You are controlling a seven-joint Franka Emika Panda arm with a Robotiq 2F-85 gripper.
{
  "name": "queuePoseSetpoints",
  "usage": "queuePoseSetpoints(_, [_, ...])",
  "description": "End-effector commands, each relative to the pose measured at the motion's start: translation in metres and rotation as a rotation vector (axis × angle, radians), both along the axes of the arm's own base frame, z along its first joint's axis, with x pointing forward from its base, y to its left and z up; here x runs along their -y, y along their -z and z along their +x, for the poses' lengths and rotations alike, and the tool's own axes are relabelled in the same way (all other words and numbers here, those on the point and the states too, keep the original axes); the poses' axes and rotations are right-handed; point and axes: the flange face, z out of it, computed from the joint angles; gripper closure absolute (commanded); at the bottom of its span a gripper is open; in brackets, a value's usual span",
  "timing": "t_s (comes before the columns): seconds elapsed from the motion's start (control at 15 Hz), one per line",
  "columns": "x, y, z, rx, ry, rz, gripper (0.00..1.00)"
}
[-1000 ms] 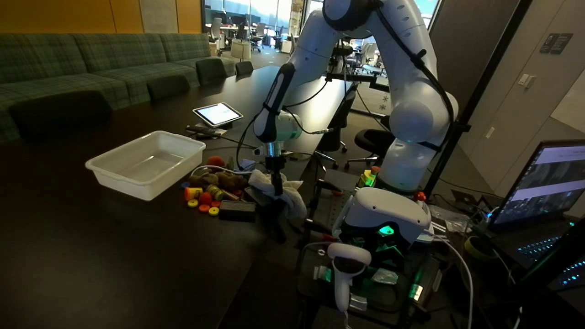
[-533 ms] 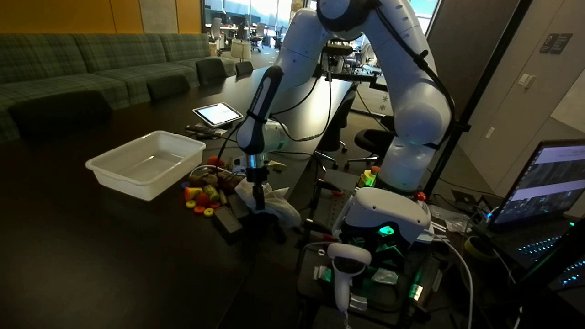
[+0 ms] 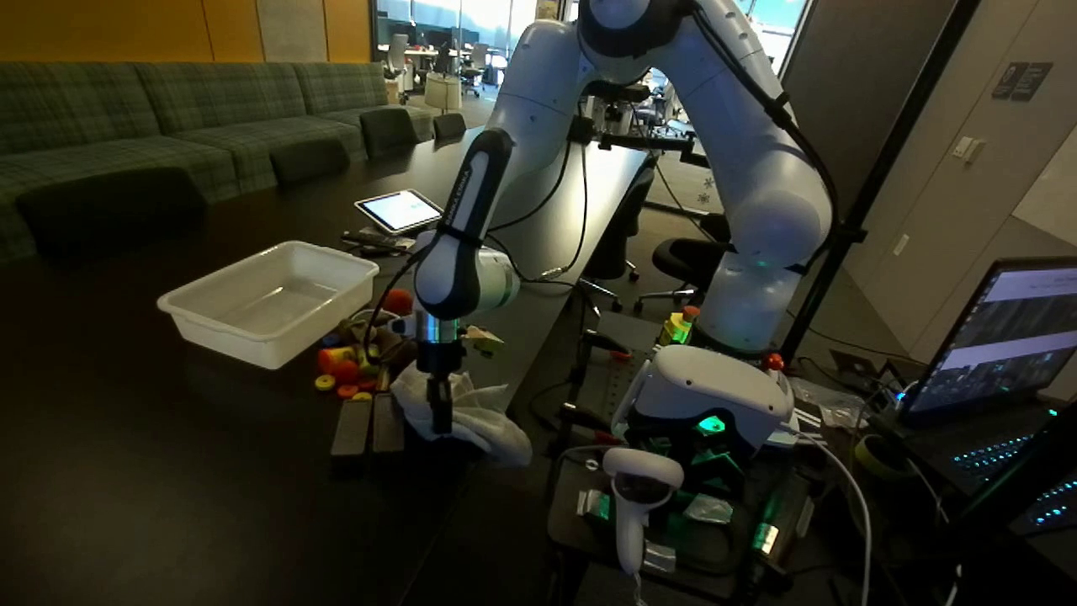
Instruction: Push the items on the table to the left using the white cloth and then put the cloth in the white bowl
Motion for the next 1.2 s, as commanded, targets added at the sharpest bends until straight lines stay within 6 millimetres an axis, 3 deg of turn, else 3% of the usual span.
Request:
queuePoseSetpoints(0.0, [-0.055,-0.003,-0.007,0.084,-0.029,0.052,0.95])
queuePoseSetpoints(0.33, [-0.109,-0.021,-0.021,0.151,-0.102,0.134,0.95])
queuePoseSetpoints(0.47, [-0.115,-0.027,-0.026,0.152,-0.130,0.143,0.95])
queuePoseSetpoints(0.6, [-0.106,-0.033,-0.031,0.133,-0.147,0.133,0.95])
queuePoseSetpoints(0.87, [-0.042,-0.047,-0.043,-0.015,-0.181,0.121,0.95])
queuePoseSetpoints(1.13, [0.050,-0.072,-0.044,-0.185,-0.143,0.149,0.95])
